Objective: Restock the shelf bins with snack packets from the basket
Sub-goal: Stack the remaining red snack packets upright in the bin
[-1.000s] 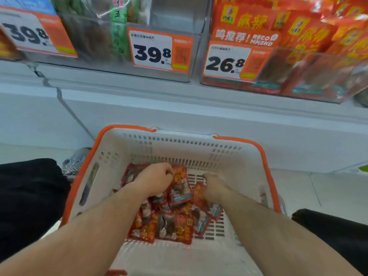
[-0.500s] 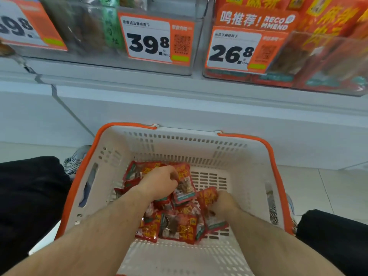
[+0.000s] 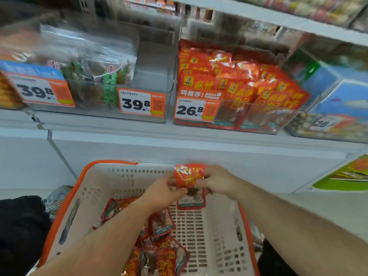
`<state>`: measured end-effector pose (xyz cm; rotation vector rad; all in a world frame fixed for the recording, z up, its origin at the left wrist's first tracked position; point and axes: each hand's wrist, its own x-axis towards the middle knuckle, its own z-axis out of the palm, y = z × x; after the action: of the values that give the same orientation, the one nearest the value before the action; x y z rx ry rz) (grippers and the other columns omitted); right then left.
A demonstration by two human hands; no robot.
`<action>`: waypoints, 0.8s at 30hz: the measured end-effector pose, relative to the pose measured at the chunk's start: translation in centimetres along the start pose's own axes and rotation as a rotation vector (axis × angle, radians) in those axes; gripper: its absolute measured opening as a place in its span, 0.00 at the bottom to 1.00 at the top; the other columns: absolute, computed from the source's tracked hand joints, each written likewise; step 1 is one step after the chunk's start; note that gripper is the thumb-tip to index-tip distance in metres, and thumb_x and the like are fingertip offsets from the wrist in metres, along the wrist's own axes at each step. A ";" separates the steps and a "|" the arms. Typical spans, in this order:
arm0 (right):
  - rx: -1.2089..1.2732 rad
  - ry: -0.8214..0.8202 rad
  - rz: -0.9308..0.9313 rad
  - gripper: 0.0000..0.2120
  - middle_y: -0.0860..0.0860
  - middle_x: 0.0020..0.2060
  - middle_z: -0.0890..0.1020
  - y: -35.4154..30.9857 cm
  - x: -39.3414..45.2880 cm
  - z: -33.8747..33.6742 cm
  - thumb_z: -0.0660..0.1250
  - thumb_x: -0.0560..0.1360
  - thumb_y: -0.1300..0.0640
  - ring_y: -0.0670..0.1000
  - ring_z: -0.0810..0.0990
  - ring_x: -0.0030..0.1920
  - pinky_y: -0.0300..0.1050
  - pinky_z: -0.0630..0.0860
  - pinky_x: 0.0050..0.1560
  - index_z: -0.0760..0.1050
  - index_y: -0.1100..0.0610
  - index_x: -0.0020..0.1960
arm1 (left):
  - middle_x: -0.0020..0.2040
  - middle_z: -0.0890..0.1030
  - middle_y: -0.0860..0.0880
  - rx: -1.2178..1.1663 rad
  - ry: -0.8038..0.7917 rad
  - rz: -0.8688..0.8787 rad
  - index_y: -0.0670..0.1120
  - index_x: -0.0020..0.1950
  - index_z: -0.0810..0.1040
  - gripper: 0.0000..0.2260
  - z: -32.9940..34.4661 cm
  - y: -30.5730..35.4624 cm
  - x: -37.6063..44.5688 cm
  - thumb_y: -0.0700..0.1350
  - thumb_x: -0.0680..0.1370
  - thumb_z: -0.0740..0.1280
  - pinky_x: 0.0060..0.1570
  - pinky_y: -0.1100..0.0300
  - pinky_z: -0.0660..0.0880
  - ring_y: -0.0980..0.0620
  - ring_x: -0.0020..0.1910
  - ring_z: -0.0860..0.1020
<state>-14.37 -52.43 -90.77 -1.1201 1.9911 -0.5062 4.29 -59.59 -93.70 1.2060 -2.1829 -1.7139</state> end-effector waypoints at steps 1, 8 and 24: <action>0.035 0.046 -0.038 0.02 0.50 0.33 0.80 -1.3 -1.0 -1.4 0.70 0.75 0.63 0.47 0.77 0.32 0.41 0.75 0.35 0.81 0.60 0.46 | 0.53 0.83 0.55 -0.067 0.000 0.055 0.55 0.60 0.77 0.15 -0.2 1.6 -0.2 0.50 0.75 0.73 0.58 0.53 0.77 0.58 0.51 0.81; 0.037 0.317 -0.165 0.12 0.46 0.45 0.81 -6.5 -5.5 -6.6 0.74 0.72 0.58 0.45 0.78 0.39 0.45 0.75 0.44 0.77 0.52 0.55 | 0.50 0.85 0.54 -0.117 0.158 0.235 0.56 0.53 0.79 0.09 -1.2 7.6 -0.5 0.44 0.77 0.71 0.56 0.52 0.77 0.54 0.50 0.82; -0.190 1.243 -0.459 0.07 0.50 0.42 0.78 -8.3 -13.2 -18.5 0.69 0.75 0.62 0.57 0.78 0.46 0.48 0.73 0.48 0.79 0.59 0.53 | 0.77 0.54 0.35 0.618 0.956 0.538 0.43 0.77 0.56 0.48 -4.6 19.8 1.7 0.60 0.66 0.76 0.72 0.40 0.52 0.35 0.75 0.54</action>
<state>-20.48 -46.25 -68.16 -1.5962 2.8188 -1.5673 -4.45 -63.30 -75.62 1.0392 -2.0775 -0.1429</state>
